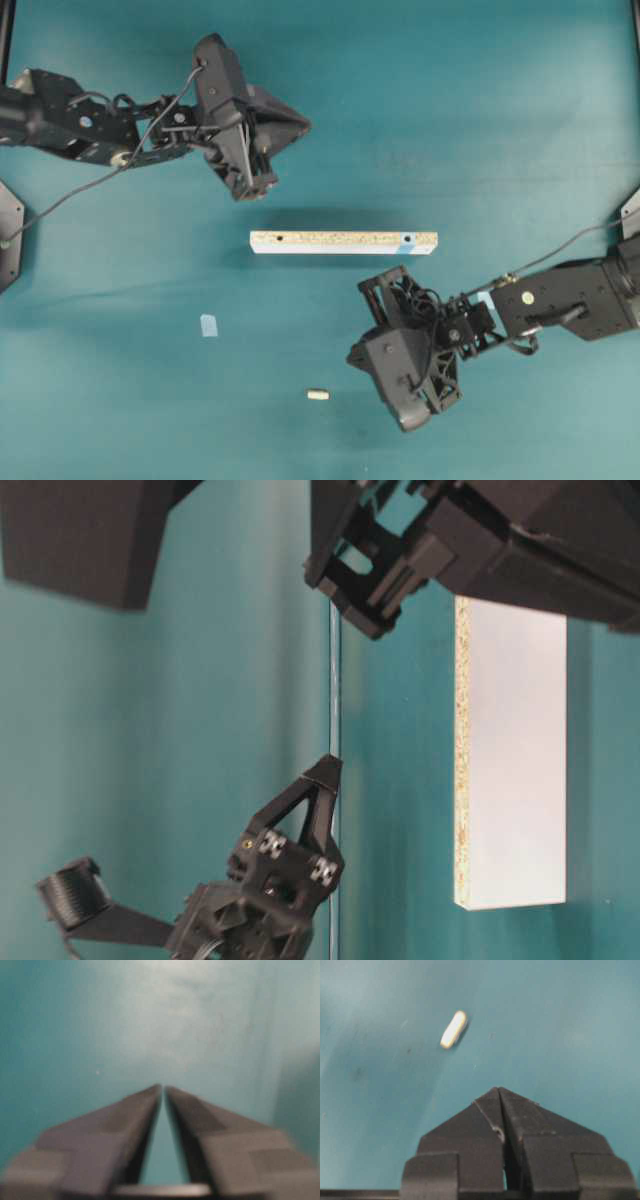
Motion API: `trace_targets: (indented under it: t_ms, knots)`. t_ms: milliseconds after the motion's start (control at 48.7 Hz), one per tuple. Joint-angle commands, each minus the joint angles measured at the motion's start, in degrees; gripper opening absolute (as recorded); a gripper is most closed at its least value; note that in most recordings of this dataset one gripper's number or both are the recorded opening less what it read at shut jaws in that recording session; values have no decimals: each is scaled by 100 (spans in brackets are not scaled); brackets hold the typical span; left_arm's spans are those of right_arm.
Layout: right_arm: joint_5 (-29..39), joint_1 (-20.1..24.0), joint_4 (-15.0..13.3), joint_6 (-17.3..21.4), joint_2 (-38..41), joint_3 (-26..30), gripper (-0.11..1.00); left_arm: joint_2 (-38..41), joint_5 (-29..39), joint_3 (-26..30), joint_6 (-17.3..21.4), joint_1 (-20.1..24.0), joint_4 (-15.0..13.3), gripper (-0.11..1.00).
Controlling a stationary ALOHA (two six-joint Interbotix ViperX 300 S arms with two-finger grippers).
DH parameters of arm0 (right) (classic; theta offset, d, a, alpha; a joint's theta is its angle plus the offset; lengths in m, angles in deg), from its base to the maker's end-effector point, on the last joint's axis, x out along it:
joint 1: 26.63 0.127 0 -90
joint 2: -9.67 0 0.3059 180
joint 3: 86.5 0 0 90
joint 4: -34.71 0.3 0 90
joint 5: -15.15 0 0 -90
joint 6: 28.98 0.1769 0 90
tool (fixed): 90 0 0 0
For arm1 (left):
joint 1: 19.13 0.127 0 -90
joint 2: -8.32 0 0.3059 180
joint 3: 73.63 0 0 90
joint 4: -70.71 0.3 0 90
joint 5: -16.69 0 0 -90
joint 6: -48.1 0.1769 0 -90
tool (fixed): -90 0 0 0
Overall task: Insert the rod into the hole on the wooden board.
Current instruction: 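Move left gripper to the board's left end and right gripper over the wooden rod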
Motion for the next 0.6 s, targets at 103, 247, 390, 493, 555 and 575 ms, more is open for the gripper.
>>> trace_targets:
  t_ms: [103,247,390,493,555,575]
  knots:
    - [1178,62,0,914,-237,501,4,-633,923,26,18,-246,35,81]
    - [1802,62,-9,1406,-237,773,37,-896,1389,-44,18,-519,35,100]
    - [2470,62,-9,1714,-220,1143,80,-1134,1670,-149,18,-791,35,100]
    - [2892,70,0,1907,-132,1397,96,-1266,1784,-202,9,-949,35,100]
    - [3076,70,9,2004,-62,1538,95,-1274,1811,-211,9,-1037,26,100]
    - [3120,62,9,2039,-26,1573,95,-1266,1819,-211,0,-1072,35,100]
